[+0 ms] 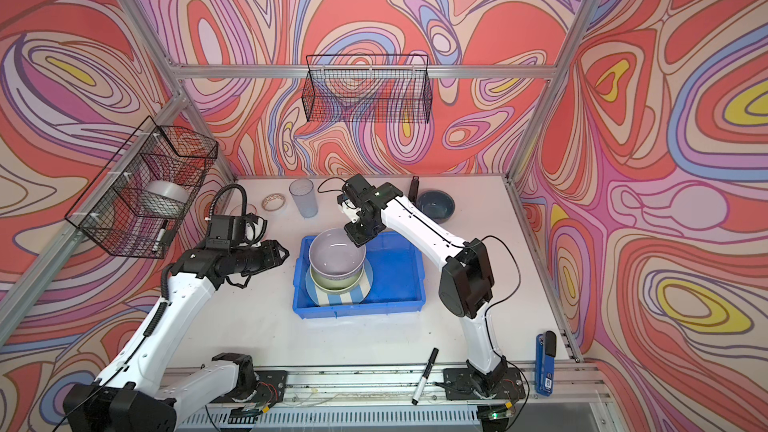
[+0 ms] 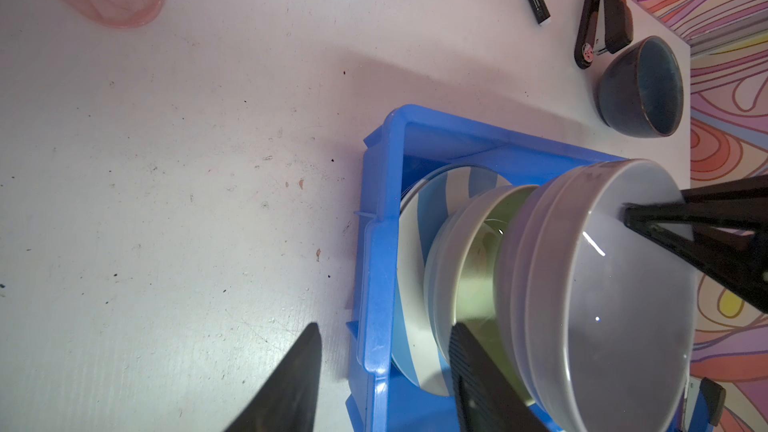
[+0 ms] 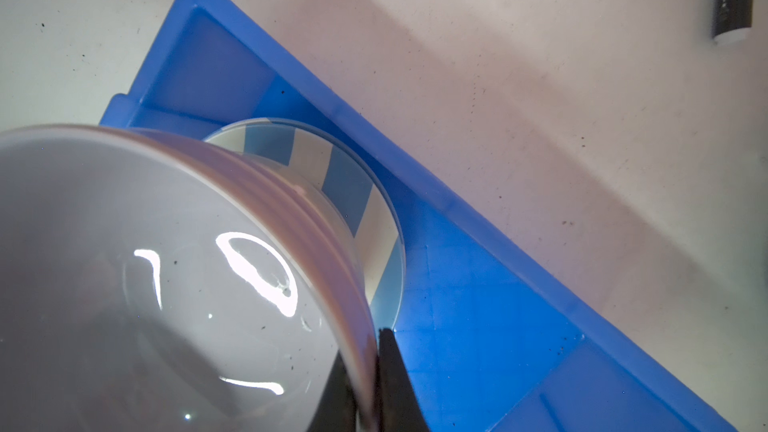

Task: Place the mixed dishes into the plastic bin
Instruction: 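Lower the lavender bowl into the green bowl in the bin with the right gripper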

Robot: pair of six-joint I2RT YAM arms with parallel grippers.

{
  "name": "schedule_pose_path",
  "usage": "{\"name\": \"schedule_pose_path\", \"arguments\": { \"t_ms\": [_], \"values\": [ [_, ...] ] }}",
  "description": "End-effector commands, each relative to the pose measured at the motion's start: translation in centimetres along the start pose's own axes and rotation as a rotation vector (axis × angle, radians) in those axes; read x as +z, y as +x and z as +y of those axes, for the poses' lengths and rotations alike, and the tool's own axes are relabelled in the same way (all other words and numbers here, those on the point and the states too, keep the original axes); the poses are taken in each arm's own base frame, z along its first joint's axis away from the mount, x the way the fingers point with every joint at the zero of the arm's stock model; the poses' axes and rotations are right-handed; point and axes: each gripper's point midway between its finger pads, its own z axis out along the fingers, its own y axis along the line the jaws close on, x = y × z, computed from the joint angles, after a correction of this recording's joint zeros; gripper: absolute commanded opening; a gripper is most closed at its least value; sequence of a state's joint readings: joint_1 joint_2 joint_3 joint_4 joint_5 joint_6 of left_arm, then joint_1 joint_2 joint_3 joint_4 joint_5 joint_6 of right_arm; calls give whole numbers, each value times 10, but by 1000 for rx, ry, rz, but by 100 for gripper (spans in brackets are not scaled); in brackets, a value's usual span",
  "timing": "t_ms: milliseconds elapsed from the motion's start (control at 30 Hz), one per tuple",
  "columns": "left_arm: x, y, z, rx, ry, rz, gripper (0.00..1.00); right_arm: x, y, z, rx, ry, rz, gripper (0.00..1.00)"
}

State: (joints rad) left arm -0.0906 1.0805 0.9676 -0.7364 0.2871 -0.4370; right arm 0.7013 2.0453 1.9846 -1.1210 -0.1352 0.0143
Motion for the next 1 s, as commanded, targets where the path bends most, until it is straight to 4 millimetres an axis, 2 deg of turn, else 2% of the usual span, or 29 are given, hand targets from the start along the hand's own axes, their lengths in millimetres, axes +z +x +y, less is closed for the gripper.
{"name": "schedule_pose_path", "arguments": {
  "t_ms": [0,467,833,967],
  "values": [
    [-1,0,3,6,-5,-12,54,-28,-22,17,2,-49,-129,0],
    [0,0,2,3,4,-9,54,-11,-14,24,0,-49,-105,0],
    [1,0,1,1,8,-4,54,-9,-9,23,8,-30,-105,0],
    [2,0,1,0,9,1,54,-10,-8,22,12,-24,-109,8]
  ]
}}
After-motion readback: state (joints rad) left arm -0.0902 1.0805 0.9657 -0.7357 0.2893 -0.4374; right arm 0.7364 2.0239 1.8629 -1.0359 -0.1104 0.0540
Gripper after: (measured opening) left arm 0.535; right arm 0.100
